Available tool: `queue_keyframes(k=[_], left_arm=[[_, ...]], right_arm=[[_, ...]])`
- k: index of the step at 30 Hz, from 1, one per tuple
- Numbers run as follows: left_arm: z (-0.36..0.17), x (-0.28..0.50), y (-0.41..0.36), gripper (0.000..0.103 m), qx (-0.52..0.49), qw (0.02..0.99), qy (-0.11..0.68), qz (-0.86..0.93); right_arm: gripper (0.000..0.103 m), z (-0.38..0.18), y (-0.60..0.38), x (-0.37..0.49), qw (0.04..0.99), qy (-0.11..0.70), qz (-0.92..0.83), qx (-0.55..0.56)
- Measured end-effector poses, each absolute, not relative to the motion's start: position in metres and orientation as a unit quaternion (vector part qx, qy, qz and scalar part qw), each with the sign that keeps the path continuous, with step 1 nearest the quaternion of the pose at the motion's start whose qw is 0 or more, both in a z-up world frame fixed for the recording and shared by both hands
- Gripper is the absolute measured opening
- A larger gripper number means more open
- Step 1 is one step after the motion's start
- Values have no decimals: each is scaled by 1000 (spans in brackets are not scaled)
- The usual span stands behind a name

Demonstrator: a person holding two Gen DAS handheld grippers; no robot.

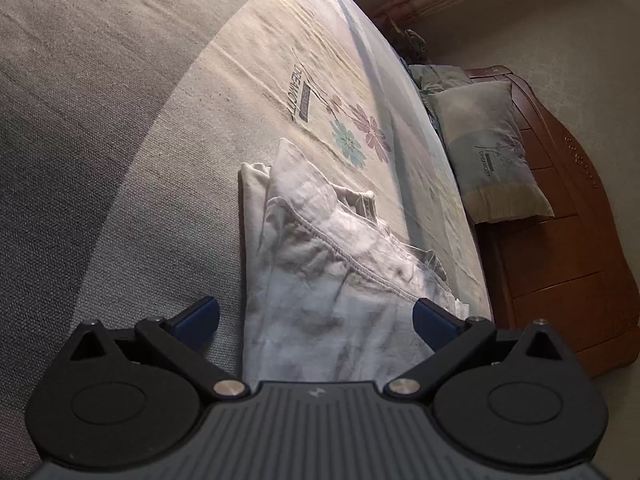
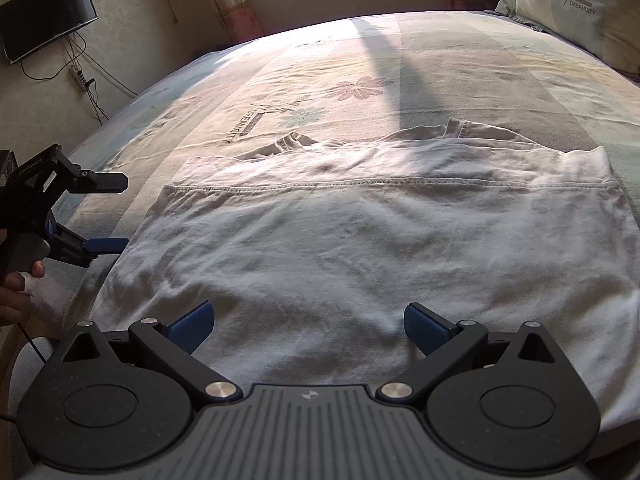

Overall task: Fold clothes
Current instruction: 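Roll the left tool sideways and grasp the folded shirt's side edge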

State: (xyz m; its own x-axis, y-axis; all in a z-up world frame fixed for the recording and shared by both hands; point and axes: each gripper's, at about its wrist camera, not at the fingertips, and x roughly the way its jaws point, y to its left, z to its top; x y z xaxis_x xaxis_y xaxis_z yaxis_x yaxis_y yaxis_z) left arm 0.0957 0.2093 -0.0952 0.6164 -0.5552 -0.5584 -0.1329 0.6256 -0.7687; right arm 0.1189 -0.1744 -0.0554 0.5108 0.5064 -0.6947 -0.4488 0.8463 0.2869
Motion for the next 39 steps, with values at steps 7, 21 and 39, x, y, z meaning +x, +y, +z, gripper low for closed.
queue_keyframes(k=[7,21,39], left_arm=[[-103,126,215,102,-441,780,414,-161],[-104,117,203,102,-457,749,435,-203],[-109,113,186,102,-462,718,456,-252]], right_arm=[[103,-61,-178,126,867,416,270,47],[103,-57,-184,125,860,424,276,64],[103,-25,-191,105,863,391,313,65]])
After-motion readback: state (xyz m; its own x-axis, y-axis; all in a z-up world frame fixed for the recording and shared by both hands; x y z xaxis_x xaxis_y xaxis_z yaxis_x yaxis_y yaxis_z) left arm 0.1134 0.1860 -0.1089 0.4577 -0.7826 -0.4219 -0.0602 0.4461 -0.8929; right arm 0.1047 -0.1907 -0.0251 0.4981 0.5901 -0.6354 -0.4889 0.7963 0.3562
